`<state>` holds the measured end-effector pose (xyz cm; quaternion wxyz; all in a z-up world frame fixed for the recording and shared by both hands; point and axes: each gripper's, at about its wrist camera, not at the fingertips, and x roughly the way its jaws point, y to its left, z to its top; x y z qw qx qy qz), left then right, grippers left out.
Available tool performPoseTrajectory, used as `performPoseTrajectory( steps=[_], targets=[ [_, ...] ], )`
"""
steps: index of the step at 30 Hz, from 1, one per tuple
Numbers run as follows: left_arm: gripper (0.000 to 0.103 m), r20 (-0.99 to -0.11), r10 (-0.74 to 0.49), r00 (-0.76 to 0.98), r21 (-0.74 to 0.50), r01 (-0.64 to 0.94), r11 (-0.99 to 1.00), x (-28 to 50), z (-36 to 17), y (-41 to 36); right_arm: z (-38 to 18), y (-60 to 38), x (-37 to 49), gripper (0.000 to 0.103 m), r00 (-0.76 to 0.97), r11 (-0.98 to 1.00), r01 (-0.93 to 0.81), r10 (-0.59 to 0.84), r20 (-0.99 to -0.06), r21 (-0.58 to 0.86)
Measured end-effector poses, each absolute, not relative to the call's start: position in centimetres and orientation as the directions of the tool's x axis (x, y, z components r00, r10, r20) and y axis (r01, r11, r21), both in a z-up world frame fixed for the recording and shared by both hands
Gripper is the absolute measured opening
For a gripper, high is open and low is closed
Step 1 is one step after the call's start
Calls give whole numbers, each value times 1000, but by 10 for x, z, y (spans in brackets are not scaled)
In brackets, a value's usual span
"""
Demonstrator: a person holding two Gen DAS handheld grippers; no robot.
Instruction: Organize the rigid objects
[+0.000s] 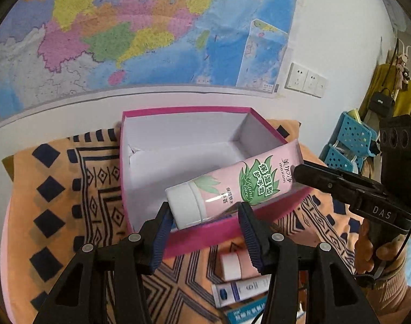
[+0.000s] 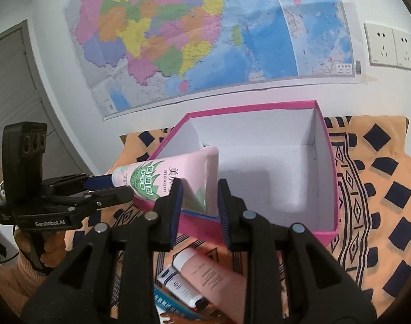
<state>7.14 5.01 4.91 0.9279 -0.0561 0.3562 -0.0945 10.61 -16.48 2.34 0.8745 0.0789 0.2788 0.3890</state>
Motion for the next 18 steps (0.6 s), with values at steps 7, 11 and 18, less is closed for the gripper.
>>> performPoseTrajectory(
  steps=[7, 11, 18],
  targets=[
    [51, -680, -188, 708, -161, 106, 981, 96, 38, 52, 8, -157, 130, 28, 530, 703, -605, 706, -470, 374],
    [51, -699, -183, 691, -164, 95, 982, 106, 31, 54, -2, -154, 141, 28, 514, 704, -588, 705, -489, 398],
    [51, -730, -154, 666, -151, 63, 987, 124, 19, 56, -14, -145, 157, 30, 494, 720, -557, 687, -532, 413]
  ],
)
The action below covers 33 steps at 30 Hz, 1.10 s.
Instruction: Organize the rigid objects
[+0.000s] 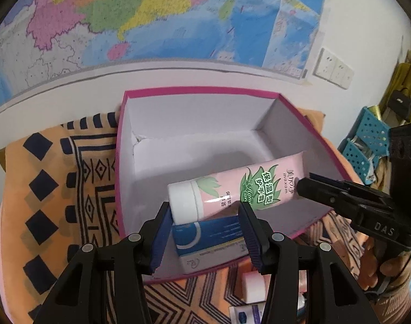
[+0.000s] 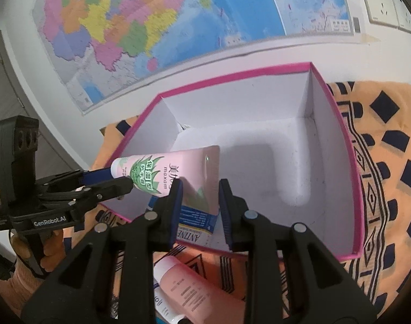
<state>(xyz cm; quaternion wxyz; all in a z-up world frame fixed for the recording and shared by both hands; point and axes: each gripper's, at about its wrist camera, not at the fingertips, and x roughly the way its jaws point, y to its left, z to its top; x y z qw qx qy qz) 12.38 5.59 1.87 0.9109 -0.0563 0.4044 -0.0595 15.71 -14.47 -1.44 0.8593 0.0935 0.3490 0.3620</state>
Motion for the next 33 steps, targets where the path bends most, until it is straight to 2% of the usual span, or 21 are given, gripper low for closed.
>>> performPoseTrajectory(
  steps=[4, 14, 19, 27, 33],
  targets=[
    [50, -751, -123, 649, -145, 20, 989, 134, 11, 60, -17, -138, 162, 31, 497, 736, -546, 669, -552, 400],
    [50, -703, -94, 705, -123, 10, 992, 119, 22, 59, -16, -140, 157, 32, 510, 746, -548, 656, -557, 377],
    [60, -650, -145, 746, -128, 80, 989, 95, 31, 51, -7, -150, 138, 32, 516, 725, -579, 680, -521, 373],
    [63, -605, -252, 756, -157, 197, 968, 58, 34, 35, 5, -170, 101, 32, 519, 694, -622, 712, -474, 362],
    [63, -622, -289, 728, -196, 213, 957, 44, 18, 29, 9, -185, 79, 32, 518, 680, -633, 727, -451, 369]
  ],
)
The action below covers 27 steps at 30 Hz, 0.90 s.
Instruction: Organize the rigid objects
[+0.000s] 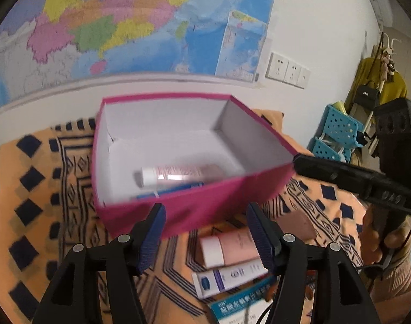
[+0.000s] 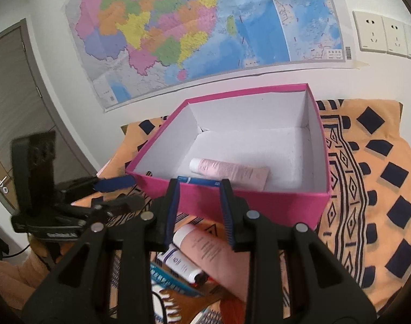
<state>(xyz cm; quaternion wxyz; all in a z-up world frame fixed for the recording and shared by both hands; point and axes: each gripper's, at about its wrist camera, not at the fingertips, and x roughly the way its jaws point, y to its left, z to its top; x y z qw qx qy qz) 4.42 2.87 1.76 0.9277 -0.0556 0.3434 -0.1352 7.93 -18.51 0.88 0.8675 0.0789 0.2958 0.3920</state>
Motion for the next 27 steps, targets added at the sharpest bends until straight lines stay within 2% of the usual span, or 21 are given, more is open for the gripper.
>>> performPoseTrajectory(
  steps=[9, 27],
  targets=[
    [63, -681, -322, 657, -256, 198, 946, 43, -20, 25, 3, -200, 56, 33, 512, 677, -628, 731, -452, 384],
    [63, -730, -350, 587, -293, 194, 936, 54, -48, 16, -50, -234, 51, 33, 532, 792, -469, 607, -590, 391]
  ],
)
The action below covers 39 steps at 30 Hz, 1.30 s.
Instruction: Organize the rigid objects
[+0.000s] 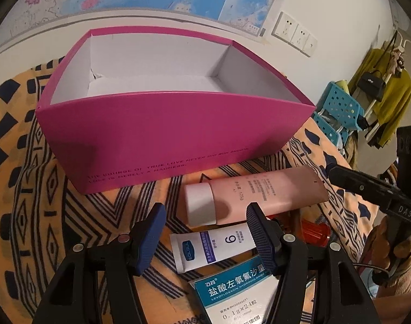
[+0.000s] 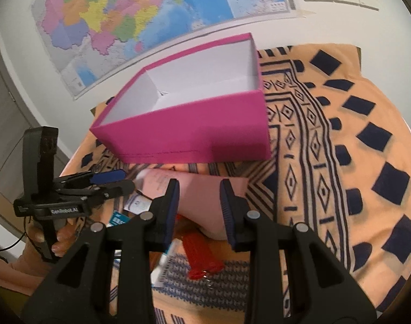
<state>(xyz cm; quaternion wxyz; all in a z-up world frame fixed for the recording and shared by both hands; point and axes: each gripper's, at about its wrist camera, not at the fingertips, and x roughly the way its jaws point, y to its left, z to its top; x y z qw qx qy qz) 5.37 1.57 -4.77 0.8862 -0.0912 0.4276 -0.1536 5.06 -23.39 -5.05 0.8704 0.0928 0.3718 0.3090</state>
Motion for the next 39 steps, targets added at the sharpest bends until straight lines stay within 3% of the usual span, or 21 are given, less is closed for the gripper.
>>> performPoseTrajectory(
  steps=[7, 39],
  targets=[
    [63, -739, -354, 574, -301, 189, 935, 60, -52, 18, -64, -240, 54, 33, 530, 817, -421, 574, -624, 394],
    [63, -749, -390, 536, -316, 228, 921, 71, -60, 3, -70, -233, 60, 33, 524, 813, -429, 579, -625, 393]
  ],
)
